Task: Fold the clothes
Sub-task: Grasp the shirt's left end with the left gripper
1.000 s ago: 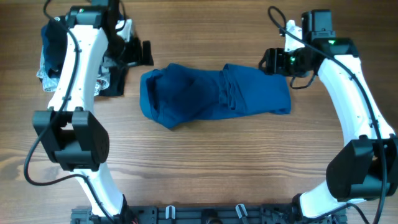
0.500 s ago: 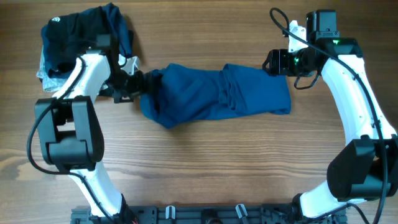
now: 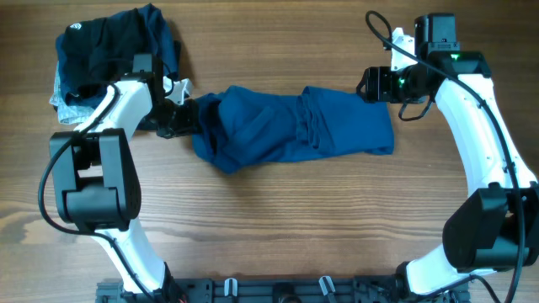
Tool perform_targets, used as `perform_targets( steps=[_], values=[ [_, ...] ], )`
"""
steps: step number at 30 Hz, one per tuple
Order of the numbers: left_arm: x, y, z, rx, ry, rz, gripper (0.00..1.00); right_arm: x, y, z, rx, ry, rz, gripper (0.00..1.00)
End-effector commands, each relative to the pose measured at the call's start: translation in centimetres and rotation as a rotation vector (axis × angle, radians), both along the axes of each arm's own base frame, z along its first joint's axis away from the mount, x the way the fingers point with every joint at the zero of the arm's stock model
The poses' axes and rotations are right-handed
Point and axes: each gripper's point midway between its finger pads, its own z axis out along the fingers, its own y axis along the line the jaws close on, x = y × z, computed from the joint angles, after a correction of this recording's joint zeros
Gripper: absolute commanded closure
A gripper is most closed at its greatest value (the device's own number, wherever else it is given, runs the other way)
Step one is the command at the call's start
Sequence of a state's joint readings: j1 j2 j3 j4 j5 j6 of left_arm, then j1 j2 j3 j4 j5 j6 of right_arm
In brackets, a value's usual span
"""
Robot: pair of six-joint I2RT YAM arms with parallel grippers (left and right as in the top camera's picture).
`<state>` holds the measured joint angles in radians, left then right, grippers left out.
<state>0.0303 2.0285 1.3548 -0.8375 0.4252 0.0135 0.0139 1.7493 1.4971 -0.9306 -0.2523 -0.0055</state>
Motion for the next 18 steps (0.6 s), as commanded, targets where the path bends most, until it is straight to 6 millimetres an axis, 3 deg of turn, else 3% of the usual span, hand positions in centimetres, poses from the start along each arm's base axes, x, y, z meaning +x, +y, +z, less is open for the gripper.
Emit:
perform_targets(
  steps=[1, 9, 12, 15, 18],
  values=[
    [0.1, 1.0, 1.5, -0.018, -0.028, 0.031, 0.96, 0.2, -0.4, 1.0, -0.022, -0.029, 0.007, 0.21],
    [1.2, 5.2, 7.5, 0.000, -0.189, 0.133, 0.96, 0.1, -0.4, 0.7, -0.019, -0.018, -0.001, 0.22],
    [1.3, 6.0, 8.2, 0.012, -0.212, 0.146, 0.96, -0.1, -0.4, 0.1, -0.019, -0.007, 0.000, 0.21],
    [1.4, 6.0, 8.6, 0.013, -0.225, 0.146, 0.96, -0.3, -0.4, -0.4, -0.019, 0.006, 0.000, 0.21],
    [2.1, 4.6, 10.9, 0.011, -0.292, 0.112, 0.96, -0.2, -0.4, -0.4, -0.018, 0.000, -0.001, 0.21]
  ],
)
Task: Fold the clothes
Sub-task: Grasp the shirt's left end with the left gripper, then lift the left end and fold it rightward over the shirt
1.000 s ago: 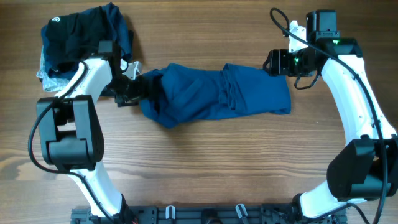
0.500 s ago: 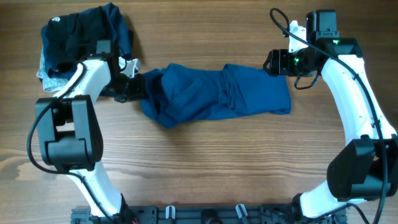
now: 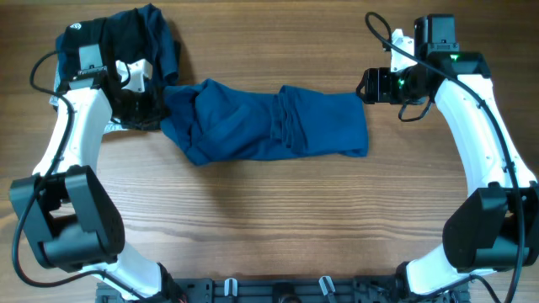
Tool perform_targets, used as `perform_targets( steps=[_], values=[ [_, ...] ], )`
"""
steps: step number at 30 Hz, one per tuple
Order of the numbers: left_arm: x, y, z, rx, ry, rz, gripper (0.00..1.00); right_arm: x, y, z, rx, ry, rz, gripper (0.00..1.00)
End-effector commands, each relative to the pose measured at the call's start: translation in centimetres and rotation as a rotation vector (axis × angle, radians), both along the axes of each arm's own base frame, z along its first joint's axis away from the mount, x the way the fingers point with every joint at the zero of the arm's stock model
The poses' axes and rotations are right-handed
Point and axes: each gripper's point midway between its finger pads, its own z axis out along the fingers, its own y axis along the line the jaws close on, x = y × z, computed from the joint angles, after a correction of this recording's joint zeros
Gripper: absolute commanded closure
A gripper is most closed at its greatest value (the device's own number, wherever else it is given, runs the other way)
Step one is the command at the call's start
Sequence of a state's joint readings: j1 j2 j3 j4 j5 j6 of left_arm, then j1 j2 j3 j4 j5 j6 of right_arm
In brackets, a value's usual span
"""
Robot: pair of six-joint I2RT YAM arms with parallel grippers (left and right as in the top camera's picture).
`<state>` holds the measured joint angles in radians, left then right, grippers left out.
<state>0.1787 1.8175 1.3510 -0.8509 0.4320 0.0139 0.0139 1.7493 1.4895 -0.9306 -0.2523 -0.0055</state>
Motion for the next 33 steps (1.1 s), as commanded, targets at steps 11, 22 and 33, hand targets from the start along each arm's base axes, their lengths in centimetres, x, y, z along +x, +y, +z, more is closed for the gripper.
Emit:
perform_targets(
  steps=[11, 22, 33],
  values=[
    [3.3, -14.2, 11.9, 0.022, -0.423, -0.309, 0.96, -1.1, 1.7, -3.7, 0.111, 0.150, 0.000, 0.96],
    [3.0, -16.7, 12.2, 0.038, -0.456, -0.359, 0.96, -1.9, 3.9, -9.3, 0.351, 0.240, -0.032, 0.96],
    [3.0, -16.7, 12.2, 0.038, -0.456, -0.359, 0.96, -1.6, 0.7, -9.0, 0.408, 0.207, -0.057, 0.96]
  ],
)
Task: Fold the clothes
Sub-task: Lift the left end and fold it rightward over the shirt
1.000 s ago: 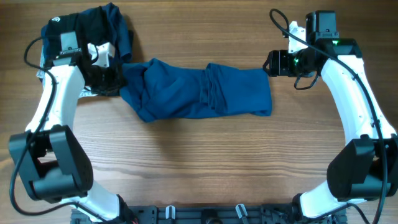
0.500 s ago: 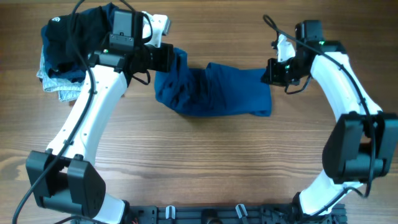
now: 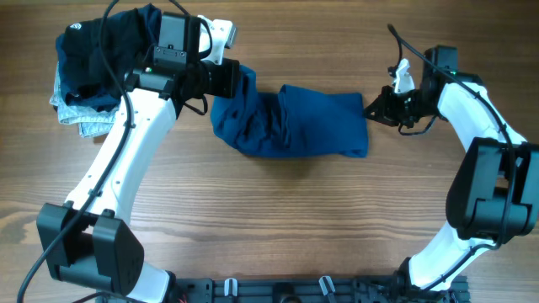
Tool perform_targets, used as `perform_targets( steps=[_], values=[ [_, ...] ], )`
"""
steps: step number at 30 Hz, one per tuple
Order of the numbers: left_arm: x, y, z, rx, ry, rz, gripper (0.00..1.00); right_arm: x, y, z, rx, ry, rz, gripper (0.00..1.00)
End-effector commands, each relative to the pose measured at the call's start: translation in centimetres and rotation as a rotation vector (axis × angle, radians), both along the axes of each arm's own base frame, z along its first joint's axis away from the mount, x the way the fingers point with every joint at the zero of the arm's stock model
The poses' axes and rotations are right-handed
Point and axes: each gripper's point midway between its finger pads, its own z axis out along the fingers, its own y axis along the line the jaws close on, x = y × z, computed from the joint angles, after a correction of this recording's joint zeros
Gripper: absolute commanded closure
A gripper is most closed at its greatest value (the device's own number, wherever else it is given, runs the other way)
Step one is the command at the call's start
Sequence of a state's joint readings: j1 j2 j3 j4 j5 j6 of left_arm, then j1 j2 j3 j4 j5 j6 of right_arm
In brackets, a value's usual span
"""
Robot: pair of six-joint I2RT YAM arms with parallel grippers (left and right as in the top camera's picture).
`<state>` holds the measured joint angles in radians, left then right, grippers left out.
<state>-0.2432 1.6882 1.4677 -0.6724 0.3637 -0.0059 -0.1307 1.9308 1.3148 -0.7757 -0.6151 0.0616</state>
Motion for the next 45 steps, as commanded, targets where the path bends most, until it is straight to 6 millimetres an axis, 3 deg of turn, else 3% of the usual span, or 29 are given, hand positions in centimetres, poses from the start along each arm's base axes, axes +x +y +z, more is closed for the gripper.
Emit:
perform_targets(
  steps=[1, 11, 15, 23, 29, 32, 36, 37, 38, 39, 40, 41, 45],
  values=[
    [0.3, -0.1, 1.4, -0.010, -0.035, 0.007, 0.96, -0.5, 0.8, -0.5, 0.034, -0.005, 0.039, 0.95],
    [0.3, -0.2, 1.4, -0.010, -0.034, 0.006, 0.96, -1.6, 0.9, -3.9, 0.035, -0.014, 0.009, 0.96],
    [-0.3, -1.6, 1.5, -0.016, -0.041, -0.035, 0.96, -1.9, 0.1, -5.4, -0.013, 0.001, -0.035, 0.96],
    [-1.4, -8.1, 3.5, -0.063, -0.146, -0.168, 0.96, -3.2, 1.0, -9.8, 0.022, 0.100, -0.020, 0.96],
    [-3.1, -16.2, 6.6, -0.168, -0.301, -0.296, 0.96, -3.2, 1.2, -10.4, 0.033, 0.105, -0.018, 0.96],
    [-3.7, -19.4, 6.2, -0.177, -0.345, -0.330, 0.96, -3.2, 1.4, -10.2, 0.048, 0.103, -0.013, 0.96],
    [-5.2, -23.9, 2.7, -0.189, -0.308, -0.398, 0.96, -3.2, 1.5, -10.2, 0.054, 0.100, -0.012, 0.96],
    [-5.6, -24.8, 1.4, -0.183, -0.289, -0.415, 0.90, -3.1, 1.5, -10.2, 0.054, 0.099, -0.012, 0.96],
    [-5.9, -25.4, 0.3, -0.174, -0.273, -0.426, 0.77, -3.1, 1.6, -10.1, 0.058, 0.097, -0.011, 0.96],
    [-6.2, -25.9, -0.5, -0.165, -0.263, -0.432, 0.38, -3.0, 1.6, -10.0, 0.066, 0.093, -0.011, 0.96],
    [-6.2, -26.0, -1.1, -0.154, -0.258, -0.428, 0.11, -2.9, 1.7, -9.8, 0.080, 0.087, -0.011, 0.96],
    [-6.1, -26.0, -1.2, -0.147, -0.261, -0.422, 0.00, -2.7, 1.8, -9.6, 0.096, 0.081, -0.011, 0.96],
    [-5.2, -25.3, -0.2, -0.148, -0.288, -0.385, 0.00, -0.9, 1.1, -7.2, 0.180, 0.024, -0.036, 0.96]
  ],
)
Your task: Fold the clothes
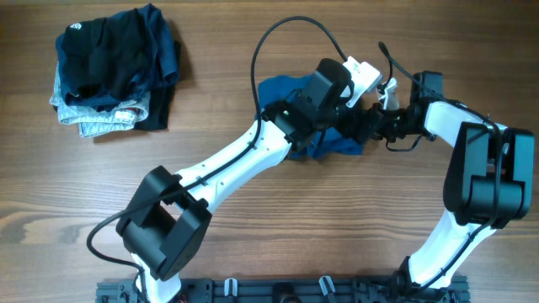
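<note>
The blue garment point(280, 87) lies bunched in a small heap right of the table's middle, and my left arm covers most of it. That arm reaches diagonally across the table. Its gripper point(351, 116) is over the heap's right side and looks shut on a fold of the blue cloth, though the wrist hides the fingertips. My right gripper point(373, 126) sits low at the heap's right edge, almost touching the left gripper. I cannot make out how its jaws stand.
A pile of dark and light clothes point(114, 67) sits at the far left corner. Bare wooden table point(253, 227) surrounds the heap. A black cable point(282, 29) loops above the left arm.
My left gripper has moved from the garment's left end, near the table's upper middle, to its right end. The cloth has doubled over into a shorter heap. The right gripper dropped slightly lower.
The blue garment first lay spread across the middle with my left gripper at its left end. It then sat further left. After that its left end was bunched toward the middle and my right gripper was at the right edge. Now both ends meet on the right.
</note>
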Tool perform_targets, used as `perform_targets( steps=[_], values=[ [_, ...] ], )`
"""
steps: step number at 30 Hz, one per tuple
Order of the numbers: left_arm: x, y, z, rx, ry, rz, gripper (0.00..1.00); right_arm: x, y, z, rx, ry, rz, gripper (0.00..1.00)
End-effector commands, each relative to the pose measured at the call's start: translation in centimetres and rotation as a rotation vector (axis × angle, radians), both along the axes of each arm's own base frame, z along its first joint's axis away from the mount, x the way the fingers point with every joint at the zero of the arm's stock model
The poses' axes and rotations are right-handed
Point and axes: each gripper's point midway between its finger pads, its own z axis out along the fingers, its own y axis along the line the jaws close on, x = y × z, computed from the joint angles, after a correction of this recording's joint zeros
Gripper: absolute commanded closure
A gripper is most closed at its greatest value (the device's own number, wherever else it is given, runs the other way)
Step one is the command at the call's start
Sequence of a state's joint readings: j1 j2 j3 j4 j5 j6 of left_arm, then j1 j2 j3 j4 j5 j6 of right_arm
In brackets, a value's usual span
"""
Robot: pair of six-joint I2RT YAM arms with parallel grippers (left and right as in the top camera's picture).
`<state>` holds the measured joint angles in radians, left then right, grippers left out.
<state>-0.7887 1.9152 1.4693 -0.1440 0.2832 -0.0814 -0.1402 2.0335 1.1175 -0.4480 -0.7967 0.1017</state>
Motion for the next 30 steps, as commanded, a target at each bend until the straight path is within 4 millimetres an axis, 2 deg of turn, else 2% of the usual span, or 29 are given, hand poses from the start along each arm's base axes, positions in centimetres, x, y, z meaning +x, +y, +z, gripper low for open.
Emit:
perform_targets(
  steps=[1, 4, 7, 9, 12, 14, 16, 19, 21, 25, 30],
  values=[
    [1.6, 1.0, 2.3, -0.034, -0.033, 0.061, 0.00, 0.2, -1.4, -1.0, 0.006, 0.037, -0.032, 0.96],
    [2.7, 2.6, 4.6, -0.079, -0.031, 0.115, 0.00, 1.7, -3.4, 2.1, 0.003, -0.028, -0.063, 0.96],
    [4.0, 6.0, 8.3, -0.110, -0.070, 0.181, 0.00, 2.5, -5.1, 5.5, -0.016, -0.103, -0.091, 0.96],
    [4.6, 8.9, 9.1, -0.089, -0.059, 0.241, 0.00, 2.1, -5.2, 7.1, -0.025, -0.128, -0.081, 0.94],
    [5.4, 13.9, 7.8, -0.010, 0.023, 0.335, 0.00, 0.7, -4.6, 9.2, -0.032, -0.128, -0.060, 0.64],
    [5.7, 17.0, 6.3, 0.044, 0.093, 0.395, 0.00, -0.3, -3.8, 10.1, -0.032, -0.107, -0.044, 0.56],
    [5.9, 19.5, 5.1, 0.083, 0.150, 0.443, 0.00, -1.3, -3.3, 10.1, -0.067, -0.059, -0.040, 0.53],
    [6.3, 23.6, 3.5, 0.130, 0.228, 0.526, 0.00, -2.6, -1.5, 8.7, -0.146, 0.058, -0.051, 0.43],
    [6.6, 24.8, 3.3, 0.134, 0.241, 0.553, 0.00, -2.6, -0.2, 8.0, -0.183, 0.082, -0.061, 0.40],
    [6.8, 25.6, 3.3, 0.133, 0.244, 0.569, 0.00, -1.8, 2.3, 6.8, -0.282, 0.088, -0.115, 0.38],
    [6.8, 25.6, 3.2, 0.135, 0.247, 0.569, 0.00, -1.6, 3.8, 5.6, -0.388, 0.092, -0.153, 0.41]
  ],
)
